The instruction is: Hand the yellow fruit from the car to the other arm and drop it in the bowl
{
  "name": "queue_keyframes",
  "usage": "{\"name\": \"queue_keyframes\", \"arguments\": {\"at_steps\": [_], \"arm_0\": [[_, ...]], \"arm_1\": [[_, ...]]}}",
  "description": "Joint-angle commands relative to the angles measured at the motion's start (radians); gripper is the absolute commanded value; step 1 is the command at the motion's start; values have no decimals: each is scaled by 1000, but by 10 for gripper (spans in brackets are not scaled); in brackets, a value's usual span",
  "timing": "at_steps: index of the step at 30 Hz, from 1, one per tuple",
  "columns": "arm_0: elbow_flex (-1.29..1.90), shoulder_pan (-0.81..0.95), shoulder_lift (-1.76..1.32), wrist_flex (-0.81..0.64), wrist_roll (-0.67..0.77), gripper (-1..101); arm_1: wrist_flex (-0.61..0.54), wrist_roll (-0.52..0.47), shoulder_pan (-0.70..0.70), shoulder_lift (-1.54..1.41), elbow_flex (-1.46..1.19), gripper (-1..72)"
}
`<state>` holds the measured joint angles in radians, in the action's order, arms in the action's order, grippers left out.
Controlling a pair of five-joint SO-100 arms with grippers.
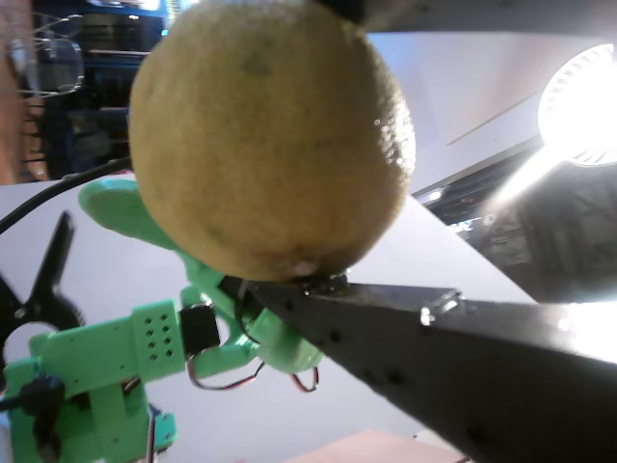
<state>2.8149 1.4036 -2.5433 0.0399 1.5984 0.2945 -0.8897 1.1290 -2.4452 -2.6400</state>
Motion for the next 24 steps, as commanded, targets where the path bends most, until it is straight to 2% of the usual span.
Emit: {"name": "queue_keyframes", "arguments": {"at_steps": [1, 24], "arm_0": [[-5, 14, 14, -17, 14, 1], [-5, 14, 21, -9, 14, 1]], "arm_1": [[-11, -6, -75, -75, 26, 246], [-41, 14, -106, -147, -34, 259]]}}
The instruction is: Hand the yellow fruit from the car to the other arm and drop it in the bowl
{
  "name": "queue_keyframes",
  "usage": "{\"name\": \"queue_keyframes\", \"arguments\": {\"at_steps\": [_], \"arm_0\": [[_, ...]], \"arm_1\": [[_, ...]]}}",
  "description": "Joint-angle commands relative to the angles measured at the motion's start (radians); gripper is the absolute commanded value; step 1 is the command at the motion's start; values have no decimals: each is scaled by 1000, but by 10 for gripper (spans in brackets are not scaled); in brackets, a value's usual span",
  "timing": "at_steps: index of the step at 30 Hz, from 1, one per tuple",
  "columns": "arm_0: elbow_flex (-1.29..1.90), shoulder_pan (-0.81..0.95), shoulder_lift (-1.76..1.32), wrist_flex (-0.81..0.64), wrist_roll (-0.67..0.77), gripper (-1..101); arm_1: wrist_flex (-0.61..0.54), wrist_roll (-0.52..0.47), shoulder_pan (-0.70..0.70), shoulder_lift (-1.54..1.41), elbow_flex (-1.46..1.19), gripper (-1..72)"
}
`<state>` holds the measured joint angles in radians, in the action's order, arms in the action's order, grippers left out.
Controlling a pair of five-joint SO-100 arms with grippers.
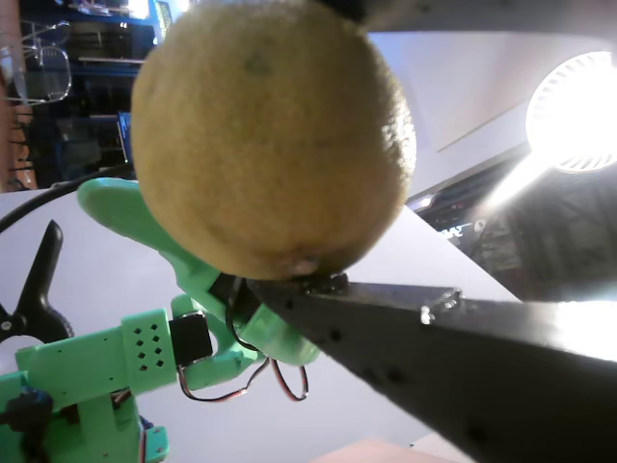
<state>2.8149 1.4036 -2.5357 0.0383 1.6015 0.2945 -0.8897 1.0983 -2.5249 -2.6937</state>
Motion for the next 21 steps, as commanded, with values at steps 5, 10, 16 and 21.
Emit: {"name": "queue_keyframes", "arguments": {"at_steps": [5, 10, 16, 21], "arm_0": [[-5, 14, 14, -8, 11, 1], [-5, 14, 14, -8, 11, 1], [-5, 14, 14, -8, 11, 1], [-5, 14, 14, -8, 11, 1]], "arm_1": [[23, 8, -103, -92, -21, 262], [25, 9, -124, -81, -28, 266], [-34, 17, -98, 6, 9, 270], [-49, 43, -54, 83, 60, 271]]}}
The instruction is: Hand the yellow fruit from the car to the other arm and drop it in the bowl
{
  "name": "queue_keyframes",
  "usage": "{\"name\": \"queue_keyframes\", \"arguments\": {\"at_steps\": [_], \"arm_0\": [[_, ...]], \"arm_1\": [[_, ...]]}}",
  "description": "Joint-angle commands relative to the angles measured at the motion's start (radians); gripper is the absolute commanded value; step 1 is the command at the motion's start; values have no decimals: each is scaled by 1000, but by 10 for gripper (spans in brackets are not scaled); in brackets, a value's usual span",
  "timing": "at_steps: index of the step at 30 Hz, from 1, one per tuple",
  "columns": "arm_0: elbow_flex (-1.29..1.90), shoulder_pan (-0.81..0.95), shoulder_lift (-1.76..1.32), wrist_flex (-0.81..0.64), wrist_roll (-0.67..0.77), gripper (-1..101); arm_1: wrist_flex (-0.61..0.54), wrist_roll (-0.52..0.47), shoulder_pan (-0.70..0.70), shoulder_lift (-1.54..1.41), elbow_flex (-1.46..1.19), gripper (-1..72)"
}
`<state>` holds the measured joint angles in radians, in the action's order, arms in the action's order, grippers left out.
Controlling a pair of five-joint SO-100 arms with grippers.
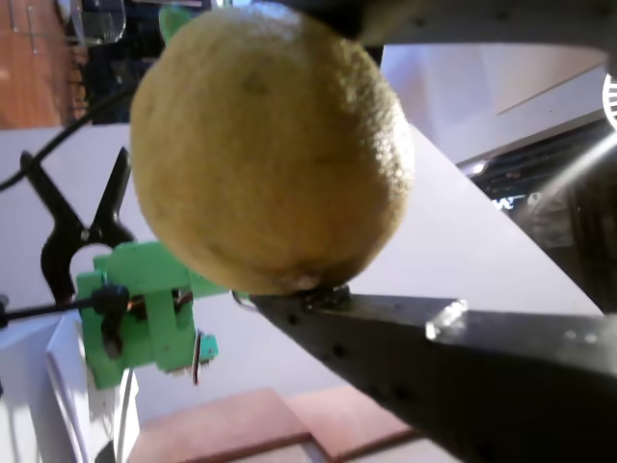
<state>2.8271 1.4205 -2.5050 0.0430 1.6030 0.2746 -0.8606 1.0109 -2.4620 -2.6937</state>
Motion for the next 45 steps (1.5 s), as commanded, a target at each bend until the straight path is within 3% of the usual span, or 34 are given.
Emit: {"name": "queue_keyframes", "arguments": {"at_steps": [1, 12, 18, 31, 45], "arm_0": [[-17, -3, -17, -12, 9, 1], [-17, -3, -17, -12, 9, 1], [-17, -3, -17, -14, 9, 1], [-17, -3, -17, -14, 9, 1], [-17, -3, -12, -12, 9, 1]], "arm_1": [[-40, 20, 43, 38, 67, 270], [-48, 75, 115, 112, 86, 264], [-37, 40, 67, 32, 55, 272], [69, 49, 49, -152, -11, 278], [-12, 107, 143, 6, 54, 269]]}}
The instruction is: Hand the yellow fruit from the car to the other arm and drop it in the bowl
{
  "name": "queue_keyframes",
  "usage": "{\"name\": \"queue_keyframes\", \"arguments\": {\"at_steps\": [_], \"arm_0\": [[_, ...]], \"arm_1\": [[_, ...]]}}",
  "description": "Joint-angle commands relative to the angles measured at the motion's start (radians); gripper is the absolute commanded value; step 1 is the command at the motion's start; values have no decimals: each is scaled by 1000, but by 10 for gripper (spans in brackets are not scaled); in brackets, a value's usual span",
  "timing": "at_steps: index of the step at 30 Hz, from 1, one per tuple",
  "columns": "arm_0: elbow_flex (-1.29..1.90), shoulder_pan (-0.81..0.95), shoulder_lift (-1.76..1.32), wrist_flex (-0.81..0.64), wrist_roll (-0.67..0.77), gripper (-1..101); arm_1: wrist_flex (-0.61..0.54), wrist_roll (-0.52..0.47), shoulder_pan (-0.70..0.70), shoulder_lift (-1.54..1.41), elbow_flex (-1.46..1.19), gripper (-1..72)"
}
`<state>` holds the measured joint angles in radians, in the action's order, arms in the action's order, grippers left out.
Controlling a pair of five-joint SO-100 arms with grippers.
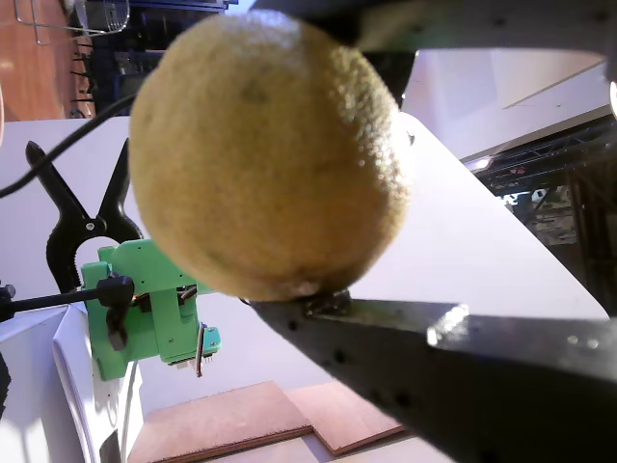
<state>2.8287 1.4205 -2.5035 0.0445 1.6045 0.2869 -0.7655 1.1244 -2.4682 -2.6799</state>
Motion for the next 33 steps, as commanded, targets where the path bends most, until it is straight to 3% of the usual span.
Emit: {"name": "queue_keyframes", "arguments": {"at_steps": [1, 14, 15, 19, 33], "arm_0": [[-18, -3, -14, -14, 8, 1], [-18, -5, -14, -11, 8, 1], [-18, -5, -14, -11, 8, 1], [-18, -5, -14, -9, 8, 1], [-18, -5, -14, -8, 8, 1]], "arm_1": [[-32, 15, 31, 18, 40, 269], [-66, 43, 64, 51, 52, 249], [-69, 38, 67, 49, 51, 224], [-23, -97, 91, 49, 61, 5], [-14, -97, 92, 29, 60, -1]]}}
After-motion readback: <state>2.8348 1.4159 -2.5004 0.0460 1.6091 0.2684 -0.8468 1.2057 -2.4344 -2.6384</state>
